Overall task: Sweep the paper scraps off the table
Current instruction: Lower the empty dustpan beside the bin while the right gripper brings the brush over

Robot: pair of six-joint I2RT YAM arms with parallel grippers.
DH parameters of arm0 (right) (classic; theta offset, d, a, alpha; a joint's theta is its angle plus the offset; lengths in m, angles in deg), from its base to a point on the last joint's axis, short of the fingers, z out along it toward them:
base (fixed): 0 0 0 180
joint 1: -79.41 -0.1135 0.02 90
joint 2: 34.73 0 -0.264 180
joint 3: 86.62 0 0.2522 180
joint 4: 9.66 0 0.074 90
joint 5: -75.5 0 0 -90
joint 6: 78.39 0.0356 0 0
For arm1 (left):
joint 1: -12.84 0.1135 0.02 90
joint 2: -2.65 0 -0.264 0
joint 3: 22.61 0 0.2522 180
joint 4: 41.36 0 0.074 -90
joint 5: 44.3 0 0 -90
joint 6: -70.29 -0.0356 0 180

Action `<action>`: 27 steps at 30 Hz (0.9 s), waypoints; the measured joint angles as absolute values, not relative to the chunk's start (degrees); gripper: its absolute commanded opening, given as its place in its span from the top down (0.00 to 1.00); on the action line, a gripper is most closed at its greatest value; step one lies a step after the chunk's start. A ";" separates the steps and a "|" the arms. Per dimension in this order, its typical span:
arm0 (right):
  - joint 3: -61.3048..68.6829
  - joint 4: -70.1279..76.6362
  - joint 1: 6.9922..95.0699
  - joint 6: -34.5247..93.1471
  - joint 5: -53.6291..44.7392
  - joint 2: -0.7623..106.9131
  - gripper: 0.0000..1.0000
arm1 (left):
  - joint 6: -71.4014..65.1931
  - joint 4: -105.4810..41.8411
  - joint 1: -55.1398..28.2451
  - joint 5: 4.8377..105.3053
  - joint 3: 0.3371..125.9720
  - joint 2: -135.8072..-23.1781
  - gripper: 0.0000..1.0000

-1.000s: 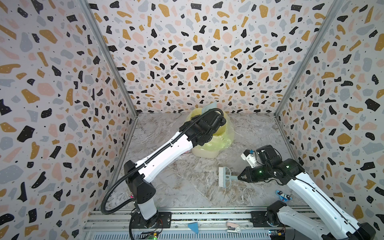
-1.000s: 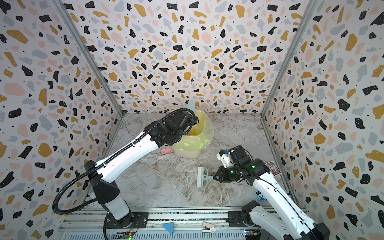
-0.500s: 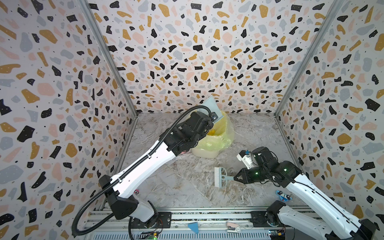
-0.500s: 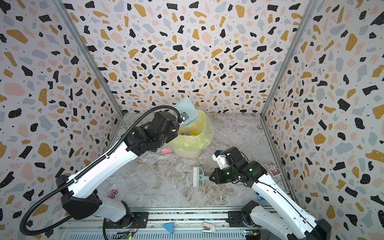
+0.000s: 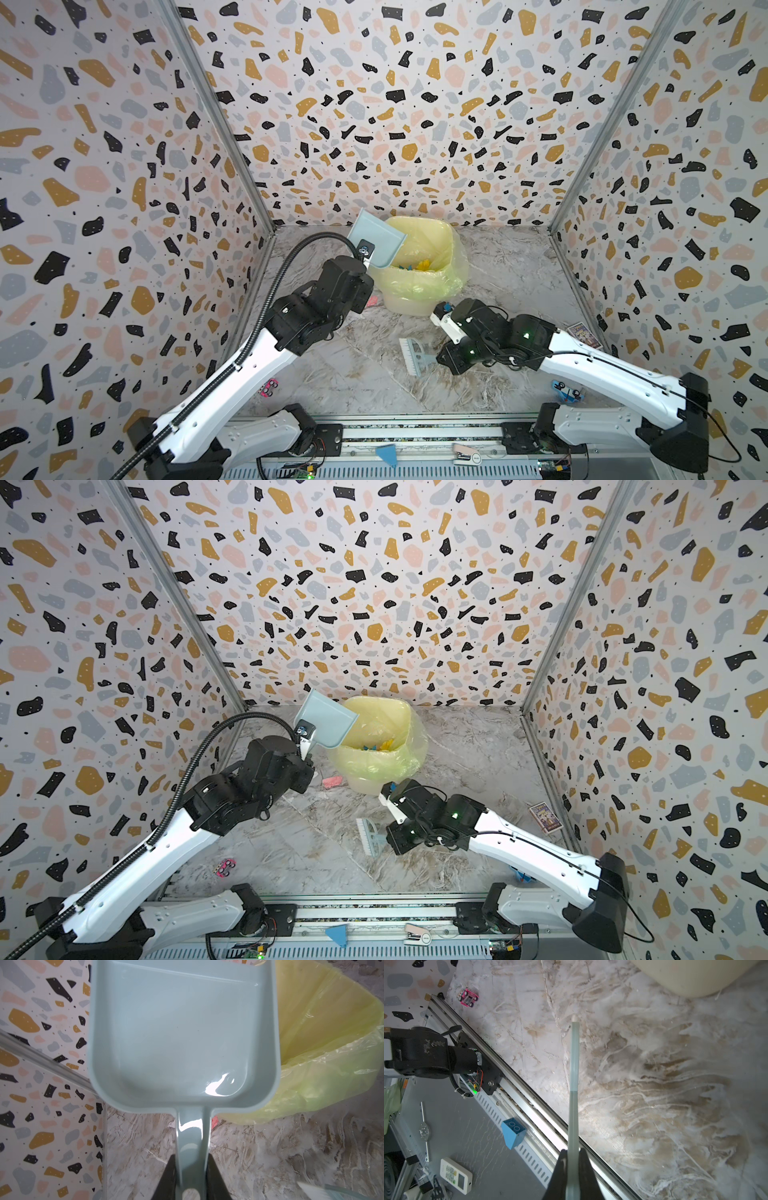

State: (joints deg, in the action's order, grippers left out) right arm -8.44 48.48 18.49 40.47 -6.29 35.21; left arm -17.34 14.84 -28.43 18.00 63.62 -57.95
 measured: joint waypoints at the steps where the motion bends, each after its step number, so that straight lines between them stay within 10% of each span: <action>1: -6.71 48.38 17.55 39.45 -7.54 36.95 1.00 | -16.20 14.97 -27.91 17.97 62.53 -56.81 1.00; 27: 25.77 24.14 11.54 -12.25 -44.28 80.69 1.00 | -6.52 16.47 -5.53 22.04 49.48 -46.93 1.00</action>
